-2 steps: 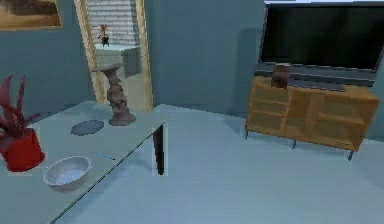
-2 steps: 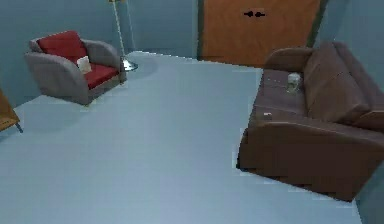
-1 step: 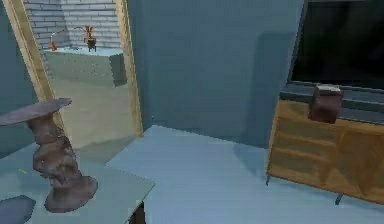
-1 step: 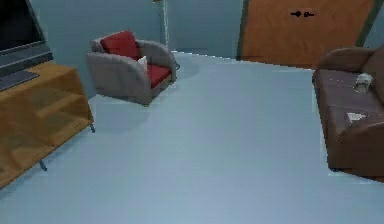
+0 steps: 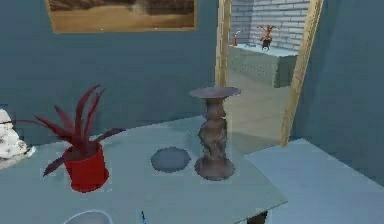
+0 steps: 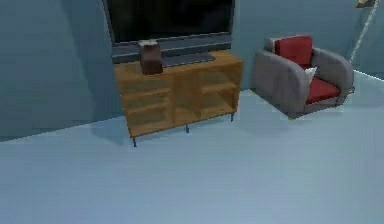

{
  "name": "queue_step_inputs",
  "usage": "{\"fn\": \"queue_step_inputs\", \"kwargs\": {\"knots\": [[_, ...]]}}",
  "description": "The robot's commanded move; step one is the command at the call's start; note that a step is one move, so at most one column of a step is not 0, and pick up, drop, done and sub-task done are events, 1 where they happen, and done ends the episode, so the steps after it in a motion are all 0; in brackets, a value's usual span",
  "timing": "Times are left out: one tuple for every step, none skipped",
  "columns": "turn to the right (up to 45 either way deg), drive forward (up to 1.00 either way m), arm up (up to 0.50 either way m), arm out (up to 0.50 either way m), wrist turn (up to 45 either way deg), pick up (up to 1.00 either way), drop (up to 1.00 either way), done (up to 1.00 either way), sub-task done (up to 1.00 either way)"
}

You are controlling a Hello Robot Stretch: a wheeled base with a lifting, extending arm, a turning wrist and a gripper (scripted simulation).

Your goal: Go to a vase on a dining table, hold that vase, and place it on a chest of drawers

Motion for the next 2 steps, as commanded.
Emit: {"fn": "queue_step_inputs", "kwargs": {"knots": [[-45.0, 0.00, 0.00, 0.00, 0.0, 0.00, 0.00, 0.00, 0.00], [-33.0, 0.00, 0.00, 0.00, 0.0, 0.00, 0.00, 0.00, 0.00]]}}
